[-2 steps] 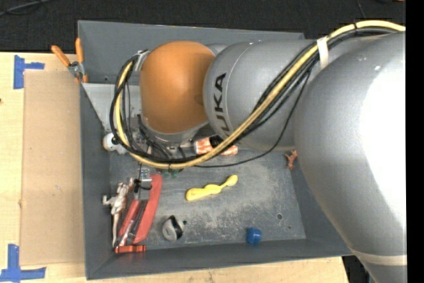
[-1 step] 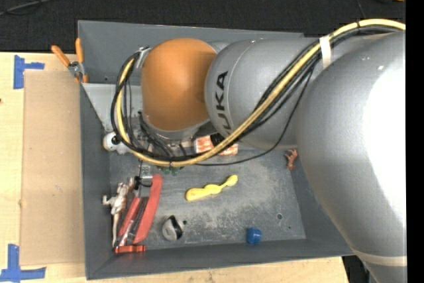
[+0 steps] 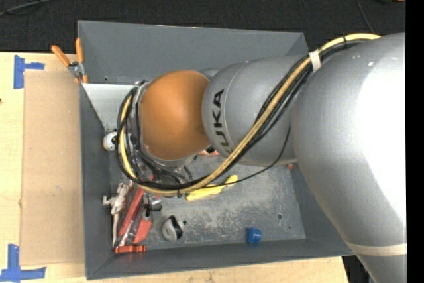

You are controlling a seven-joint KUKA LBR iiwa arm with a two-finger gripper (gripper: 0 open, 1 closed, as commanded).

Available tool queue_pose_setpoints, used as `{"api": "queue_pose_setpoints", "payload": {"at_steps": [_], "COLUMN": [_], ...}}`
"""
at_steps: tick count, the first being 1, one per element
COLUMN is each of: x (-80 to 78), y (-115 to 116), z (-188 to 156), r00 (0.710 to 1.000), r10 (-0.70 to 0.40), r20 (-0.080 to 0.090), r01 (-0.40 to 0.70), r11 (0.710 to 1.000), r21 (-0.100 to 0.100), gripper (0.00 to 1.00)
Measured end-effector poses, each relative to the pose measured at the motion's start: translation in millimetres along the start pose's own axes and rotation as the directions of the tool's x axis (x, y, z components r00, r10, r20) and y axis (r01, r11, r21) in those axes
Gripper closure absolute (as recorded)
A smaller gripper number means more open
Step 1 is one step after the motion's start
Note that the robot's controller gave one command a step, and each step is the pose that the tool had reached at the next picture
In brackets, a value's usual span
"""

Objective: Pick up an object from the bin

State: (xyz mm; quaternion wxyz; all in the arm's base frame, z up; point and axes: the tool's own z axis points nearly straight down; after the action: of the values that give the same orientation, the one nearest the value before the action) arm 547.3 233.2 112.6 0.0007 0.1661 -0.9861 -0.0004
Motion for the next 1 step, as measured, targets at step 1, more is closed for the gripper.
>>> {"api": "queue_pose_setpoints", "payload": {"at_steps": [1], "x": [11.1], "y": [3.1], "z": [3.0], "r00": [0.957], "r10": [-0.29], "r20": [-0.001], "r01": [0.29], "r11": [0.957], "r21": [0.0], "gripper": [0.0]}}
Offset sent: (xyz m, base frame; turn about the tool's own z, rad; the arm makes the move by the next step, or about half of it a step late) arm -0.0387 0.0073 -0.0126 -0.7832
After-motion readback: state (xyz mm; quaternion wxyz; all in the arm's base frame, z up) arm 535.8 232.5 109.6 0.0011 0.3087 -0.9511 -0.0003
